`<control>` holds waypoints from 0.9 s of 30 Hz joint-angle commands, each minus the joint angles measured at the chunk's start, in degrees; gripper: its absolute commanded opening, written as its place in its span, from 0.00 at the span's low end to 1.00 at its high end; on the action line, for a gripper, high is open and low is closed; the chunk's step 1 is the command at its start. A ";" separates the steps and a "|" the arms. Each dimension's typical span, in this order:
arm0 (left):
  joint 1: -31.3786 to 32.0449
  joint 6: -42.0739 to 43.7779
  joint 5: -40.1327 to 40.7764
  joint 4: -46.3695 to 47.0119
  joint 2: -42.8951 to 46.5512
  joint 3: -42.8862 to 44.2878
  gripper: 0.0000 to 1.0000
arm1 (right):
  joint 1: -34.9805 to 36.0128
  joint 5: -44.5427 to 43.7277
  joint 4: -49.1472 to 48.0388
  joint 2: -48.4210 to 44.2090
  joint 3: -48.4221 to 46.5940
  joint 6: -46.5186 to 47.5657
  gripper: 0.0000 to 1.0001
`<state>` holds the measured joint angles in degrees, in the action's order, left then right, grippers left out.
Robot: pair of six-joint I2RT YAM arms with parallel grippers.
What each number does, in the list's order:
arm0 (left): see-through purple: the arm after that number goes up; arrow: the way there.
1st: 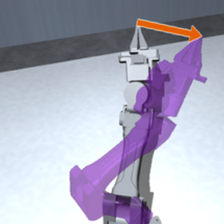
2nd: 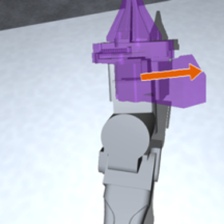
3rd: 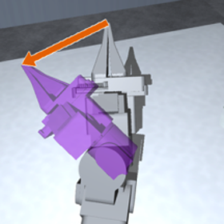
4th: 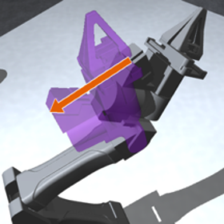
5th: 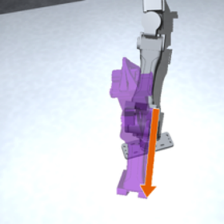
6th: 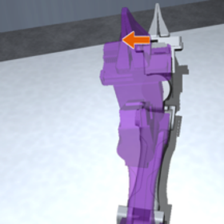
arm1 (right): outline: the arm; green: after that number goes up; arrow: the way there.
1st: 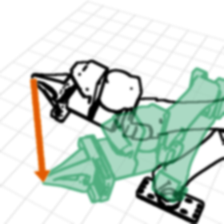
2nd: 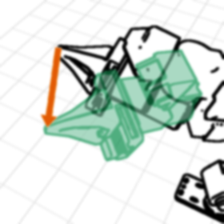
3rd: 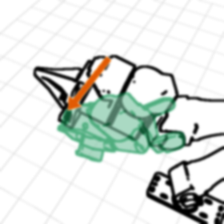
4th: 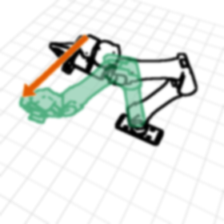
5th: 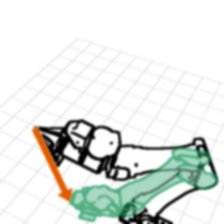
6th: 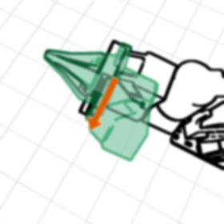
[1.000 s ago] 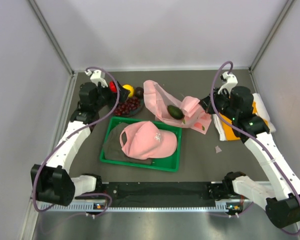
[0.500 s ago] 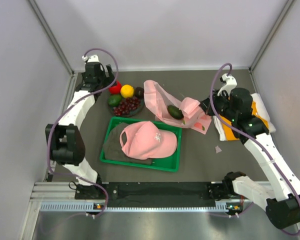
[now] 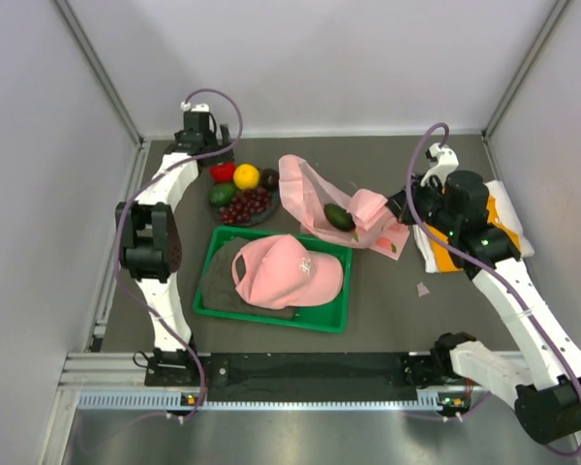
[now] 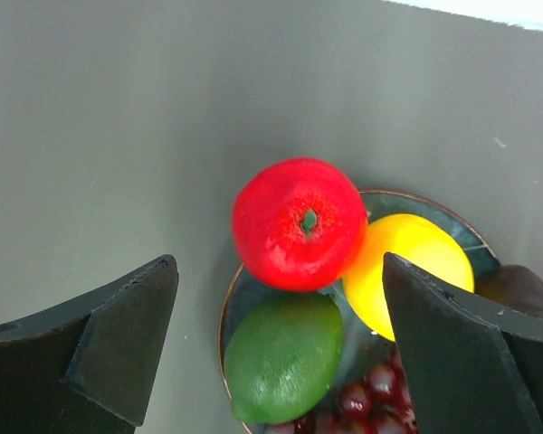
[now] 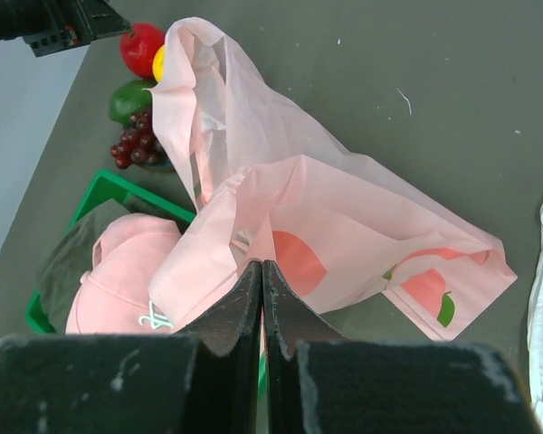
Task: Place the fruits into the plastic bag
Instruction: Pick up the fake fruit from the plate.
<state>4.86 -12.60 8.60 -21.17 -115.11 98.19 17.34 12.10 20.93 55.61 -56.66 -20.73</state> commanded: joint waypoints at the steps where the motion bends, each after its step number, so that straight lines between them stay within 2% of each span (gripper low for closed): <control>1: -0.03 2.58 0.28 -0.37 -2.04 4.02 0.99 | -0.29 0.21 -0.89 -0.68 -0.99 0.43 0.00; 7: -0.03 4.43 -2.80 -2.03 -6.26 7.71 0.98 | -0.38 0.56 -0.89 -0.68 -1.08 0.25 0.00; 27: -0.12 5.13 -4.12 -5.81 -13.38 14.22 0.97 | -0.29 0.21 0.25 -1.47 -1.08 0.08 0.00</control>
<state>4.86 -7.77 5.74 -25.98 -128.05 109.95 17.34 12.10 21.28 55.55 -56.66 -20.75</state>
